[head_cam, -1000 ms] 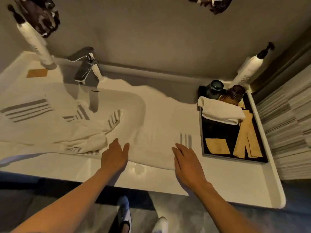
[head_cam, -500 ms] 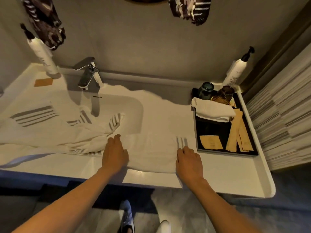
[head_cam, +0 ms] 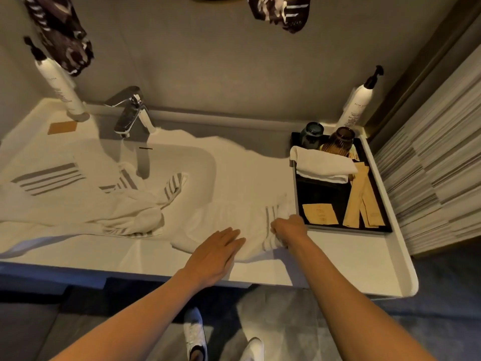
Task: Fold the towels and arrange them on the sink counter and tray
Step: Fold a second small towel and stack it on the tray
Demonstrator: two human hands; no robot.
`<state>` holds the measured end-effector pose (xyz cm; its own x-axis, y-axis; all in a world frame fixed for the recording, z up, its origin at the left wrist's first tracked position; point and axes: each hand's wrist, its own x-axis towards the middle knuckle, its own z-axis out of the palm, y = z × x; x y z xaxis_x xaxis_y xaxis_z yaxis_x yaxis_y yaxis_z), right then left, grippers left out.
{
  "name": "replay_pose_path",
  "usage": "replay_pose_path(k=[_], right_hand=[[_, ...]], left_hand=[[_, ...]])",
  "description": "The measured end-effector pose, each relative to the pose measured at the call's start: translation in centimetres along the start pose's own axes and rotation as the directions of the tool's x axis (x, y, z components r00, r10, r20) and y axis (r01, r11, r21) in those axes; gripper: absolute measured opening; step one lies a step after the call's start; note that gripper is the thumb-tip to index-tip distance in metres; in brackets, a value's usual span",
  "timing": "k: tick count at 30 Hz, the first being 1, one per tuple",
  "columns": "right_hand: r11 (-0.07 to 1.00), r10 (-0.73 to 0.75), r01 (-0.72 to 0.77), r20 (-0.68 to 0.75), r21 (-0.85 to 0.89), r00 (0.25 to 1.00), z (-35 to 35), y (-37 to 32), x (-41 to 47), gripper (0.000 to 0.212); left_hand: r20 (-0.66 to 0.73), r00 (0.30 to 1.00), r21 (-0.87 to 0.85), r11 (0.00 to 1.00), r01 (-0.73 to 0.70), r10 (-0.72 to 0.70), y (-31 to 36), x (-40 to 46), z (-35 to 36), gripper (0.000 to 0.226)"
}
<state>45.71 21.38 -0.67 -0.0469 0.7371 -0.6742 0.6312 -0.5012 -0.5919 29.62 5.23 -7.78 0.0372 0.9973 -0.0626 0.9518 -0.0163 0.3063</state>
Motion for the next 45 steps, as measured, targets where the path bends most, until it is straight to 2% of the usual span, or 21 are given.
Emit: replay_pose_path(k=[5, 8, 10, 12, 14, 16, 17, 19, 21, 23, 24, 26, 28, 31, 34, 36, 38, 41, 43, 44, 45], right_hand=[[0.948, -0.174, 0.103, -0.223, -0.300, 0.959, -5.5, -1.1, -1.8, 0.019], [0.901, -0.220, 0.090, -0.270, -0.425, 0.937, -8.1, -1.3, -2.7, 0.013], [0.842, -0.291, 0.126, -0.245, -0.524, 0.925, -7.4, -1.8, -3.1, 0.019], [0.769, -0.419, 0.250, -0.168, -0.589, 0.892, -4.2, -2.4, -3.6, 0.030], [0.726, -0.428, 0.367, 0.035, -0.581, 0.903, 0.3, -2.8, -4.2, 0.045], [0.743, -0.362, 0.410, 0.197, -0.530, 0.911, 3.3, -2.8, -4.5, 0.051], [0.768, -0.373, 0.410, 0.176, -0.492, 0.911, 3.5, -2.7, -4.4, 0.051], [0.779, -0.479, 0.423, -0.004, -0.462, 0.878, 2.1, -1.8, -3.6, 0.045], [0.677, -0.652, 0.490, -0.139, -0.549, 0.746, 0.7, 0.1, -2.3, 0.031], [0.486, -0.781, 0.546, -0.059, -0.682, 0.621, 0.9, 2.2, -1.0, 0.029], [0.401, -0.786, 0.541, 0.026, -0.740, 0.618, 1.7, 3.5, -0.5, 0.040], [0.294, -0.729, 0.518, 0.161, -0.803, 0.665, 3.2, 5.9, -0.1, 0.058], [0.273, -0.662, 0.510, 0.225, -0.815, 0.715, 4.1, 7.5, 0.1, 0.065], [0.305, -0.654, 0.545, 0.245, -0.781, 0.716, 3.9, 7.2, 0.3, 0.068], [0.541, -0.617, 0.422, -0.002, -0.728, 0.787, 2.7, 6.1, -0.9, 0.078], [0.785, -0.423, 0.234, -0.220, -0.574, 0.879, 1.7, 5.5, -1.7, 0.082], [0.941, -0.156, 0.104, -0.138, -0.321, 0.978, 0.9, 4.3, -1.9, 0.069], [0.979, -0.085, 0.081, -0.014, -0.185, 0.996, 0.1, 2.1, -1.6, 0.034], [0.956, -0.204, 0.186, -0.058, -0.228, 0.977, 0.4, 0.6, -2.7, 0.027], [0.915, -0.301, 0.262, -0.085, -0.307, 0.950, 1.0, -0.1, -3.7, 0.025], [0.852, -0.406, 0.342, -0.086, -0.397, 0.910, 1.8, -0.7, -4.8, 0.024]], left_hand=[[0.087, 0.992, -0.109, 0.991, -0.079, 0.089, 3.9, 2.3, -0.4, 0.058], [-0.085, 0.994, -0.064, 0.995, -0.071, 0.065, 4.2, 2.4, 0.8, 0.043], [-0.249, 0.958, -0.170, 0.980, 0.104, -0.145, 3.1, 2.1, 0.8, 0.033], [-0.267, 0.856, -0.437, 0.847, 0.302, -0.442, 2.4, 2.0, -0.4, 0.026], [-0.070, 0.749, -0.727, 0.548, 0.413, -0.658, 1.7, 2.7, -2.1, 0.024], [0.055, 0.688, -0.844, 0.334, 0.420, -0.724, 0.9, 3.5, -3.7, 0.024], [0.077, 0.682, -0.851, 0.309, 0.426, -0.727, 0.5, 3.7, -4.1, 0.023], [0.022, 0.721, -0.768, 0.451, 0.455, -0.692, 0.2, 3.4, -4.4, 0.024], [-0.201, 0.805, -0.554, 0.743, 0.376, -0.558, 0.5, 2.9, -3.8, 0.029], [-0.344, 0.904, -0.297, 0.943, 0.151, -0.254, 1.2, 2.7, -2.5, 0.035], [-0.317, 0.943, -0.193, 0.980, 0.041, -0.102, 1.4, 2.5, -1.7, 0.041], [-0.184, 0.979, -0.036, 0.995, -0.095, 0.087, 1.5, 2.1, 0.0, 0.049], [-0.084, 0.991, 0.038, 0.994, -0.098, 0.101, 1.0, 1.4, 1.1, 0.054], [-0.039, 0.996, 0.063, 0.995, -0.082, 0.085, 0.3, 1.3, 1.3, 0.057], [-0.048, 0.991, 0.095, 0.988, -0.123, 0.128, 0.2, 1.6, 0.6, 0.053], [-0.082, 0.982, 0.107, 0.982, -0.158, 0.167, 0.4, 1.4, 0.2, 0.046], [-0.116, 0.976, 0.074, 0.981, -0.177, 0.185, 1.0, 0.9, -0.1, 0.042], [-0.108, 0.987, 0.043, 0.993, -0.114, 0.118, 1.7, 1.5, -0.6, 0.040], [-0.076, 0.997, -0.145, 0.989, -0.013, 0.002, 2.5, 2.6, -1.5, 0.033], [-0.026, 0.993, -0.345, 0.933, 0.102, -0.119, 3.1, 3.0, -2.5, 0.029], [0.053, 0.967, -0.564, 0.792, 0.234, -0.248, 3.6, 3.5, -3.6, 0.028]])
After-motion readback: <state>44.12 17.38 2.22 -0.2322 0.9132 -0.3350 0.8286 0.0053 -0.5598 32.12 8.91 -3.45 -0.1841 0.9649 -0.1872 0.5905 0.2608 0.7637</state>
